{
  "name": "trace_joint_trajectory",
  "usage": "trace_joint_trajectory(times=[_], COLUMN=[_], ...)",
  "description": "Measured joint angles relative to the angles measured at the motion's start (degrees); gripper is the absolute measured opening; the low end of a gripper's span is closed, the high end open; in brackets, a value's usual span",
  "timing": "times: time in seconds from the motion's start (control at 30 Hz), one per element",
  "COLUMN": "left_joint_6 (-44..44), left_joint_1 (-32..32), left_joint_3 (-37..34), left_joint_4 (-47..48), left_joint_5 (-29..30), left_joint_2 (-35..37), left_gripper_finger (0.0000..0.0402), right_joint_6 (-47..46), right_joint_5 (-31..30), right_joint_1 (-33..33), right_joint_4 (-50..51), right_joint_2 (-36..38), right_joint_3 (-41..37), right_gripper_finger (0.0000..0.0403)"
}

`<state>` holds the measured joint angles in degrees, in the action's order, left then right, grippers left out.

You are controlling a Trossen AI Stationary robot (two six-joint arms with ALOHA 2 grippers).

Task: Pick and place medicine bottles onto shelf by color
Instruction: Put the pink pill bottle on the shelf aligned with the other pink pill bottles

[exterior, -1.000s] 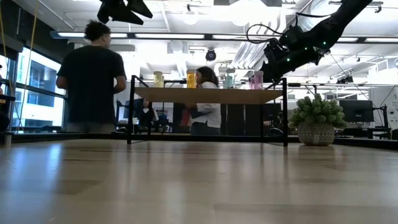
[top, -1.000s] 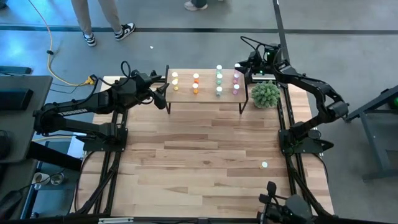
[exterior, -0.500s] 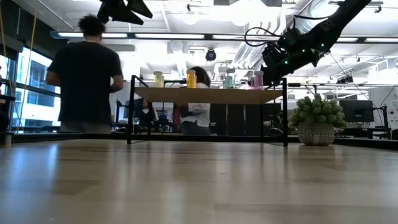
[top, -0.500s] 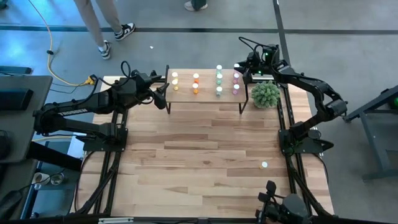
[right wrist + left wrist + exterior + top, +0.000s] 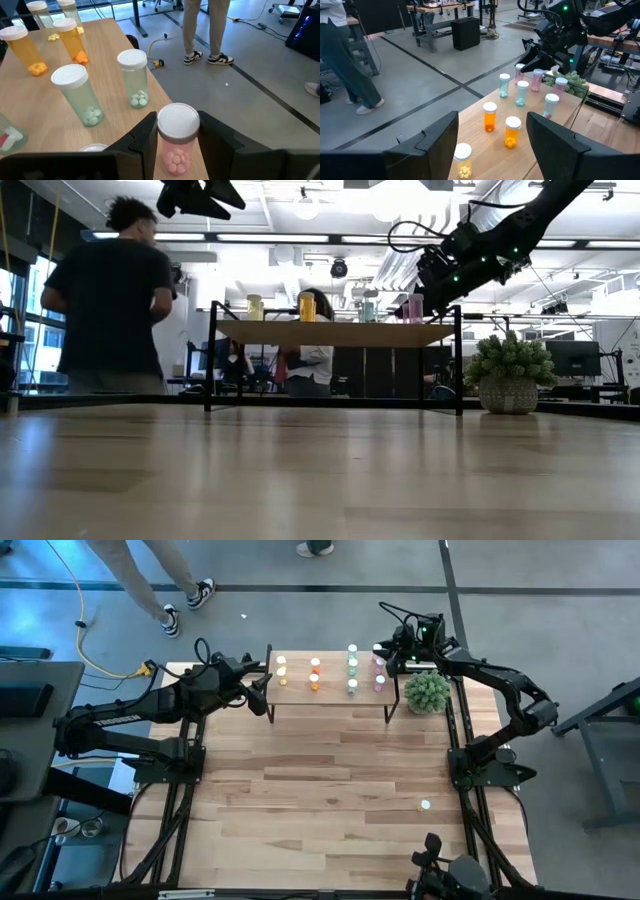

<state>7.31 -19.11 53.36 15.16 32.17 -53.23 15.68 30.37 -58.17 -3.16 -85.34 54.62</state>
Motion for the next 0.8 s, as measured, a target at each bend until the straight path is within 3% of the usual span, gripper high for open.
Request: trace_joint_trajectory(times=[0.8], left_joint_6=[-0.02], left_joint_1=[0.0], left_joint_3=[-0.01], left_joint_4=[0.02], left_joint_5=[-0.01], left_joint_2=[0.0], left_gripper_finger=[0.0225], right_joint_6=[-0.15], right_joint_5=[-3.3], right_joint_1=[0.07], right_joint_4=[1.42], right_joint_2=[1.25], right_joint_3=[-0.1], right_gripper_finger=[0.0113])
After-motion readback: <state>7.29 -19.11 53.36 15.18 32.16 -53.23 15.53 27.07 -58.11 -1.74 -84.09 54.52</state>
